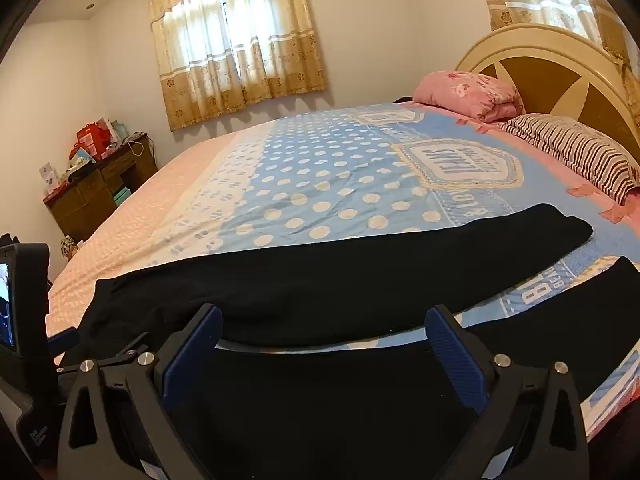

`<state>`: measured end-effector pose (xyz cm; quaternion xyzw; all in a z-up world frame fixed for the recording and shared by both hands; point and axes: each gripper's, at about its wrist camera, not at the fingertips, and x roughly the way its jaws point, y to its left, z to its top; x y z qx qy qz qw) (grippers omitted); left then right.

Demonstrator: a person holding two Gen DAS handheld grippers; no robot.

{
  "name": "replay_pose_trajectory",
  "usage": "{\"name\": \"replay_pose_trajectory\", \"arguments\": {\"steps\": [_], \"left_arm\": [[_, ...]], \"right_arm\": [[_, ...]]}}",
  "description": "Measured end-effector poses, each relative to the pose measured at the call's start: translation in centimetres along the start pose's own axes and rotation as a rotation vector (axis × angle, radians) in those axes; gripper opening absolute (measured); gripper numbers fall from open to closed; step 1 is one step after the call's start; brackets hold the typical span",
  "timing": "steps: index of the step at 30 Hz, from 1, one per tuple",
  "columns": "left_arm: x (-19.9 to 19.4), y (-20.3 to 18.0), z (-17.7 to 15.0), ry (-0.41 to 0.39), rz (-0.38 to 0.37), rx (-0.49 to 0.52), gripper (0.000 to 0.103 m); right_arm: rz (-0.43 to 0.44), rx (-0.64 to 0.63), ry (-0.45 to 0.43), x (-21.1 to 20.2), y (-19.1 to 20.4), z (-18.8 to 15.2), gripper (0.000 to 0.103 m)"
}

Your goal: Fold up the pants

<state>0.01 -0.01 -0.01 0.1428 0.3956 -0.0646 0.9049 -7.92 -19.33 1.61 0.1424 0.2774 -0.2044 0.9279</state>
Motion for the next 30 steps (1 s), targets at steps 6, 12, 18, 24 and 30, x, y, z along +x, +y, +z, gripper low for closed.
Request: {"name": "replay_pose_trajectory", "arguments": {"steps": [6, 12, 18, 24, 30], "left_arm": [[0.4, -1.1, -0.8, 0.012, -0.004, 0.009, 0.103], [0.6, 0.0, -0.6, 0.025, -0.041, -0.002, 0.103], [0.6, 0.4, -0.5, 0.027, -0.027, -0.014, 0.103], [0.5, 0.4, -0.6, 0.033, -0.027, -0.018, 0.103], [0.5, 0.3, -0.6, 0.033, -0.029, -0.017, 0.103]], "right_arm": [[-0.001, -0.012, 0.009, -0.2, 0.2, -0.1, 0.102], [-0.008, -0.005, 0.012, 0.0, 0.0, -0.1, 0.102], [-0.012, 0.004, 0.015, -0.1, 0.0, -0.3, 0.102], [-0.011, 0.004, 0.016, -0.1, -0.1, -0.3, 0.102], [-0.010, 0.007, 0.017, -0.1, 0.0, -0.3, 0.102]]}}
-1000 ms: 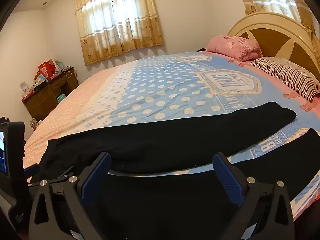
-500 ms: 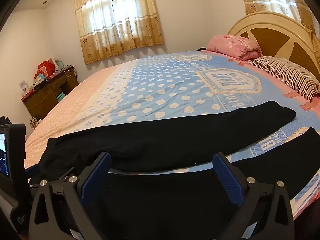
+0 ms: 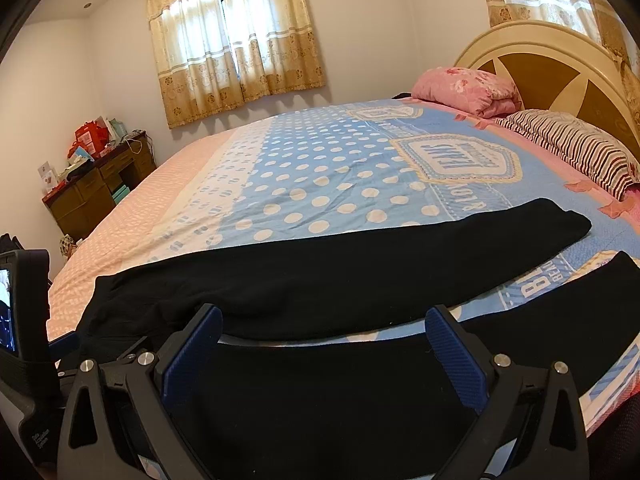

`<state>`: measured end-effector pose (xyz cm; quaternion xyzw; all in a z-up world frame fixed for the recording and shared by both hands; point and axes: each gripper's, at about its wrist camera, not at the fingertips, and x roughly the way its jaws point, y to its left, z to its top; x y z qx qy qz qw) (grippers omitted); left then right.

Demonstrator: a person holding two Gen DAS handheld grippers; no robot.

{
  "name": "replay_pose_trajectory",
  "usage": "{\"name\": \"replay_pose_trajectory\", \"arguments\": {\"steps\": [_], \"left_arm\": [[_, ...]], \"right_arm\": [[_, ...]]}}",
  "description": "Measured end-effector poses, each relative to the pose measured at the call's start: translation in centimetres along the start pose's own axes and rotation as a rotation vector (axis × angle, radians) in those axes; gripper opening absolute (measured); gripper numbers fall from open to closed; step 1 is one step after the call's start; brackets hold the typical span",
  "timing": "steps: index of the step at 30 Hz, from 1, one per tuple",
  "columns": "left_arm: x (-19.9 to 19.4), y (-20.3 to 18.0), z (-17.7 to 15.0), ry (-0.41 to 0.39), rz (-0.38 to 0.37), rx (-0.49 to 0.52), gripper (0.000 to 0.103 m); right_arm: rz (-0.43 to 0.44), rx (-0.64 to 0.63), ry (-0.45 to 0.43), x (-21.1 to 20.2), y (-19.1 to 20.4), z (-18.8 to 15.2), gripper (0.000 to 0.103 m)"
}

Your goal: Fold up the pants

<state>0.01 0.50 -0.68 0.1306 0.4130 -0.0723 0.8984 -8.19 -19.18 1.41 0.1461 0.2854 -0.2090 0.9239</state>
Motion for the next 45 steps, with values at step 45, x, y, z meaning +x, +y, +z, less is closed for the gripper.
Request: {"name": "replay_pose_trajectory", "arguments": {"steps": [45], "left_arm": [[0.00, -0.28, -0.18, 0.027, -0.024, -0.009, 0.103]], "right_arm": [[0.005, 0.002, 0.012, 0.05, 0.34, -0.40, 0.102]]}}
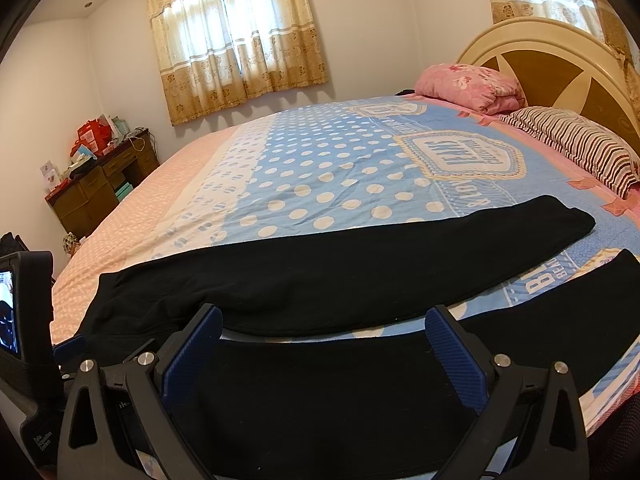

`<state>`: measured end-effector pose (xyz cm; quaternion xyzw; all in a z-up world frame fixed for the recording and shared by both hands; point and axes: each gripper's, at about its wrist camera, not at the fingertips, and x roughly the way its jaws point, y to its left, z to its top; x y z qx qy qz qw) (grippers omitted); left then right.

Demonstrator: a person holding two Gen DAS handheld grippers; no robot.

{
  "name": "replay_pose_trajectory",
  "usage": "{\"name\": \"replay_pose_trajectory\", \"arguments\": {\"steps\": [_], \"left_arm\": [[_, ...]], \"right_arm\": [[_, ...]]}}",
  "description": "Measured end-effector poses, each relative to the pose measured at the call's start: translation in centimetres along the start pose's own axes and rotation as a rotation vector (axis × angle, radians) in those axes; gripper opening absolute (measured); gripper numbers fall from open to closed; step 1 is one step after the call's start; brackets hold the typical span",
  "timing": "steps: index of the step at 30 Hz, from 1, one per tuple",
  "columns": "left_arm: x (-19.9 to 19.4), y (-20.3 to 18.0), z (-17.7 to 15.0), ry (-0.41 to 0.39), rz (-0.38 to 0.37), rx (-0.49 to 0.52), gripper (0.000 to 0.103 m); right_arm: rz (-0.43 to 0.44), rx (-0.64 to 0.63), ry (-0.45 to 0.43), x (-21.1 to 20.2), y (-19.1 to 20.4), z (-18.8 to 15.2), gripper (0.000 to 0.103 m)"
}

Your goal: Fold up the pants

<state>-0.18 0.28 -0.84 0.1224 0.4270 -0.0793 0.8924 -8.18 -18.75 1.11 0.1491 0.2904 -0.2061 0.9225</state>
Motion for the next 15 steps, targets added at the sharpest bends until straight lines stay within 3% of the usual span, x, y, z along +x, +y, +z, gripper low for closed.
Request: {"name": "replay_pose_trajectory", "arguments": {"steps": [15], "left_arm": [[0.7, 0.0, 0.0, 0.020, -0.009, -0.003, 0.103]], "right_arm": [[0.008, -0.008, 0.040, 1.2, 0.4, -0.2, 0.102]]}}
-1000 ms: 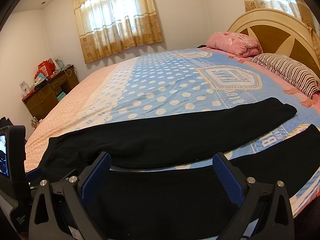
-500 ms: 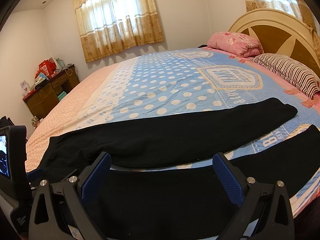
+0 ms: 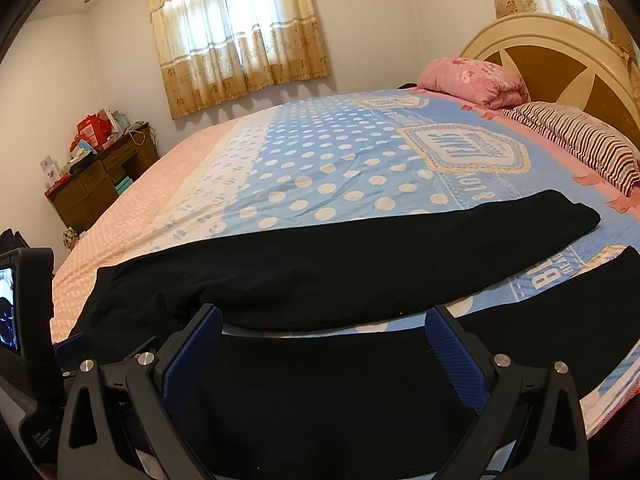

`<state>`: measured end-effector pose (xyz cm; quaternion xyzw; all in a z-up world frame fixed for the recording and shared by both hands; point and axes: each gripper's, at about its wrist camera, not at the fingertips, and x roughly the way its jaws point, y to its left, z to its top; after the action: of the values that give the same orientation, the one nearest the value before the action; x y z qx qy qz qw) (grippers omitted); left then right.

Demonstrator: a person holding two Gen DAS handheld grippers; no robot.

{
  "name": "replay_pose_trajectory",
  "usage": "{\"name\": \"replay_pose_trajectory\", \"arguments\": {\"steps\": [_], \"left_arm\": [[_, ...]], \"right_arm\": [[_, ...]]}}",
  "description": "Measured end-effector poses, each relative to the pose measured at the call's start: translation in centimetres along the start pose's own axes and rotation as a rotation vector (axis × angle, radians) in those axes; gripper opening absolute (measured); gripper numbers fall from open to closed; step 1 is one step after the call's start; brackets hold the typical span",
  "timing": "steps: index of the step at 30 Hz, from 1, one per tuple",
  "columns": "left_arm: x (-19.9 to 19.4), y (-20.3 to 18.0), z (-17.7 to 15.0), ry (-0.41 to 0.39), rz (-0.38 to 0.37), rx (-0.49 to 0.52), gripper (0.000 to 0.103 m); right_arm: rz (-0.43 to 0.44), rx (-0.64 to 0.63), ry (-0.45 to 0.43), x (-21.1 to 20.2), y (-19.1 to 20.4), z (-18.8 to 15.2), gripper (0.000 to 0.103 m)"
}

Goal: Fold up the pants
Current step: 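Grasp the black pants leg with the right gripper and lift it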

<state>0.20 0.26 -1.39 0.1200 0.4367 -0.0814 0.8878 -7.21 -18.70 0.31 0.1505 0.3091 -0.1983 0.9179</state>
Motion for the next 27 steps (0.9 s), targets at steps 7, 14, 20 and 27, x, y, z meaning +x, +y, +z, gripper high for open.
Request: {"name": "replay_pose_trajectory", "arguments": {"steps": [7, 14, 20, 27], "left_arm": [[1.3, 0.4, -0.1, 0.023, -0.008, 0.010, 0.103], [3.2, 5.1, 1.7, 0.039, 0.000, -0.067, 0.103], [6.1, 9.8, 3.6, 0.067, 0.011, -0.201, 0.103], [9.0, 11.2, 4.0, 0.099, 0.051, -0.231, 0.103]], "right_arm": [[0.023, -0.057, 0.072, 2.7, 0.2, 1.1, 0.102], [0.208, -0.253, 0.141, 9.0, 4.9, 6.6, 0.102], [0.335, -0.445, 0.209, 16.7, 12.0, 8.6, 0.092], [0.374, -0.577, 0.334, 23.2, 16.2, 7.3, 0.072]]}}
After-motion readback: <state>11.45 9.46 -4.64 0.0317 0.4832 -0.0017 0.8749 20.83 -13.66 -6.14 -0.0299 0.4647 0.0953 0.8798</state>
